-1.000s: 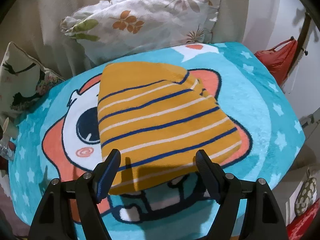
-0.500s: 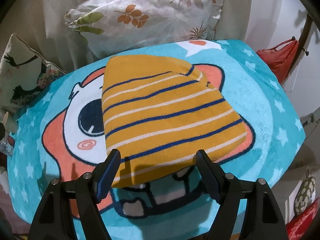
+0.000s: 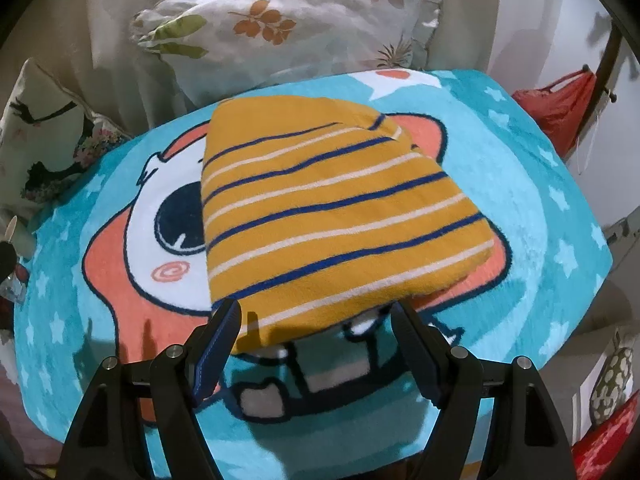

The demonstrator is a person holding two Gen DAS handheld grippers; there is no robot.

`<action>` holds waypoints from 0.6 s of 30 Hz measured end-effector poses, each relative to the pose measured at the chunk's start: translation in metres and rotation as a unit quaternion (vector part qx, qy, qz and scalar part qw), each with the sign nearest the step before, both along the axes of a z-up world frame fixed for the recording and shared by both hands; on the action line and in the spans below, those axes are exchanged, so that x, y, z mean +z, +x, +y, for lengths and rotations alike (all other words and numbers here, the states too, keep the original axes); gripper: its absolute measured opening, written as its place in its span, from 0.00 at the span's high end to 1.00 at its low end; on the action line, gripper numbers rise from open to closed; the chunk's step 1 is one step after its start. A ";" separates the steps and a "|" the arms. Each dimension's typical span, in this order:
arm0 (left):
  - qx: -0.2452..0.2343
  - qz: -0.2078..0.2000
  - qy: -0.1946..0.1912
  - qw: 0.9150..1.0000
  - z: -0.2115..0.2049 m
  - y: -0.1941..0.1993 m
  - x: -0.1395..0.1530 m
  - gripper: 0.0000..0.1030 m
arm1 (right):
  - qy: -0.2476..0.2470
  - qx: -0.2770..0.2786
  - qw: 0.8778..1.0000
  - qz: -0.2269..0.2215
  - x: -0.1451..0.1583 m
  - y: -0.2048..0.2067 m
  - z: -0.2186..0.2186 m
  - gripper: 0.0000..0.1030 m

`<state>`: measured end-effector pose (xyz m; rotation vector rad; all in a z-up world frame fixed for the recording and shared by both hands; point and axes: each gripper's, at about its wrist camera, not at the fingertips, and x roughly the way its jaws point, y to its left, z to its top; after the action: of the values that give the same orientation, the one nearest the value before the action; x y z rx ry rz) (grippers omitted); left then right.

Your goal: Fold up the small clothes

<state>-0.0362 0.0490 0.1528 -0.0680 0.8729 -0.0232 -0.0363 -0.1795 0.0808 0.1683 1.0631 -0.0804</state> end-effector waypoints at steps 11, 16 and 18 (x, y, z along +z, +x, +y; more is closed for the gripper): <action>0.033 -0.004 0.010 0.999 -0.046 0.003 0.010 0.00 | 0.003 0.044 0.999 -0.009 0.002 0.016 -0.029 0.21; 0.032 0.005 0.015 0.999 -0.083 0.003 0.008 0.00 | 0.009 0.047 0.999 -0.004 0.001 0.020 -0.067 0.20; 0.033 0.010 0.017 0.999 -0.098 0.003 0.006 0.00 | 0.012 0.045 0.999 -0.003 0.000 0.021 -0.081 0.20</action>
<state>-0.0333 -0.0495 0.1586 -0.0643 0.8906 0.0541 -0.0151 -0.2608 0.0809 0.1416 1.0653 0.0145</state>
